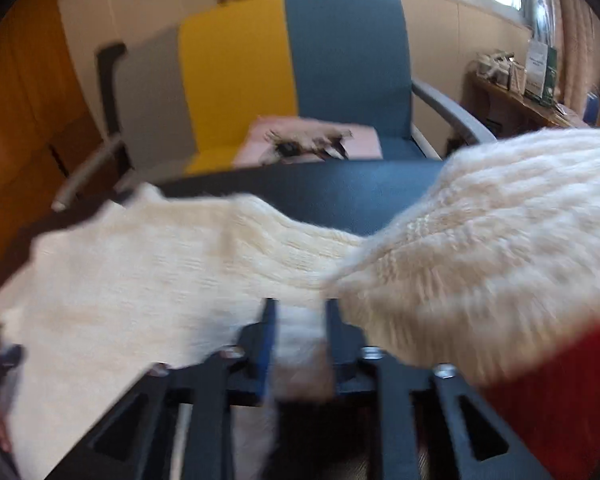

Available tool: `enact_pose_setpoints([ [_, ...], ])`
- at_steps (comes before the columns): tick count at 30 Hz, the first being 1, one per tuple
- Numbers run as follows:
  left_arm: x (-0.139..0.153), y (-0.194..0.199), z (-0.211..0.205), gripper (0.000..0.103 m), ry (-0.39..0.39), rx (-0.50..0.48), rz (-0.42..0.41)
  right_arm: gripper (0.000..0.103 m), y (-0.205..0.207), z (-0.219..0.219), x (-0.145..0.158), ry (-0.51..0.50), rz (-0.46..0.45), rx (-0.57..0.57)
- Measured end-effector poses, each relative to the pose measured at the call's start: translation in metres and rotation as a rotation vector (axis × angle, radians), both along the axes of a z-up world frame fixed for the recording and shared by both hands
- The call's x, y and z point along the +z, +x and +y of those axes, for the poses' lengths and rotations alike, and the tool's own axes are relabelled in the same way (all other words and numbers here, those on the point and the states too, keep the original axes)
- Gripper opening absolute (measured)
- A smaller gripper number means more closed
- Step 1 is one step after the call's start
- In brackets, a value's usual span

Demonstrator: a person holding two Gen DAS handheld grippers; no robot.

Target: Fold clothes

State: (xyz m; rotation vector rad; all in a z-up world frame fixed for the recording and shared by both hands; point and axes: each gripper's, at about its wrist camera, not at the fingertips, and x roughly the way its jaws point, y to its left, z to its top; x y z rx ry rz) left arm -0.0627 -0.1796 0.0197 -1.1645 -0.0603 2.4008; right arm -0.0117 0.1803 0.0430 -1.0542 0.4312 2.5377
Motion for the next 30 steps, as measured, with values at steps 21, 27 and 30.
enact_pose_setpoints([
  [21, 0.016, 0.092, -0.104, 0.034, -0.02, 0.034, 0.106, 0.045, 0.025, -0.104, -0.042, 0.01, -0.048, 0.216],
  [27, 0.023, 0.114, -0.105, 0.034, -0.035, 0.015, 0.104, 0.043, 0.066, -0.125, -0.02, -0.039, -0.001, 0.331],
  [30, 0.009, 0.121, -0.088, 0.035, -0.198, -0.032, 0.148, 0.042, 0.08, -0.127, -0.035, -0.031, -0.055, 0.346],
])
